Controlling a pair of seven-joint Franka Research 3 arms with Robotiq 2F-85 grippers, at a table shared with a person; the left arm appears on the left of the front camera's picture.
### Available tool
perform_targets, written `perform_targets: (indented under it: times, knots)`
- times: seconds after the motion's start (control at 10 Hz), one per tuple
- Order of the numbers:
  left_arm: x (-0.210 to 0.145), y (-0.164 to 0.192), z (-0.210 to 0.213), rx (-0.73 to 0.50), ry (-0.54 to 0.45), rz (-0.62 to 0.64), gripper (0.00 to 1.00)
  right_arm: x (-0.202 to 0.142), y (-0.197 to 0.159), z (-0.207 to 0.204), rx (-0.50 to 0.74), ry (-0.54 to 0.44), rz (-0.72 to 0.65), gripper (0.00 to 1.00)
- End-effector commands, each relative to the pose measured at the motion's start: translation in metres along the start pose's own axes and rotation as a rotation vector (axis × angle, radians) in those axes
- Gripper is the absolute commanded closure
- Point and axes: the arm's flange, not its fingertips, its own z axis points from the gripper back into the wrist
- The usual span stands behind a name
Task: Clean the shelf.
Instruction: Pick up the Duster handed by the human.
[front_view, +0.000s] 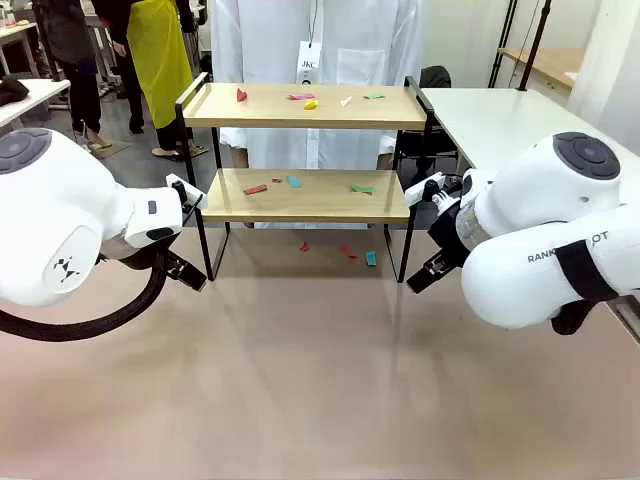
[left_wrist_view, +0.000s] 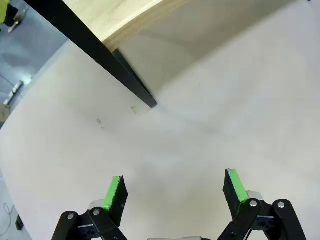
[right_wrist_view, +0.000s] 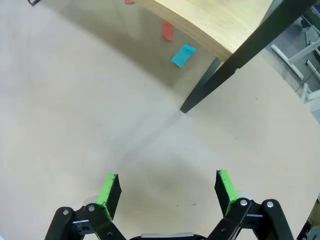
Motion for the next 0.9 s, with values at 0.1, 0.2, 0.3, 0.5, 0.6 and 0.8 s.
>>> perform_targets:
  times: [0.1, 0.2, 0.3, 0.5, 0.6, 0.8]
  knots:
    - [0.0001, 0.0, 0.0001, 0.0, 0.0, 0.0, 0.0, 0.0, 0.0, 0.0, 0.0, 0.0, 0.0, 0.0]
    - [0.0001, 0.0, 0.0001, 0.0, 0.0, 0.0, 0.0, 0.0, 0.0, 0.0, 0.0, 0.0, 0.0, 0.0]
    - [0.0001, 0.0, 0.0001, 0.0, 0.0, 0.0, 0.0, 0.0, 0.0, 0.0, 0.0, 0.0, 0.0, 0.0]
    - [0.0001, 0.0, 0.0001, 0.0, 0.0, 0.0, 0.0, 0.0, 0.0, 0.0, 0.0, 0.0, 0.0, 0.0]
    - [0.0001, 0.0, 0.0001, 0.0, 0.0, 0.0, 0.0, 0.0, 0.0, 0.0, 0.0, 0.0, 0.0, 0.0]
    - [0.0001, -0.0004, 0.0, 0.0, 0.0, -0.001, 0.0, 0.0, 0.0002, -0.0001, 0.0, 0.0, 0.001, 0.0]
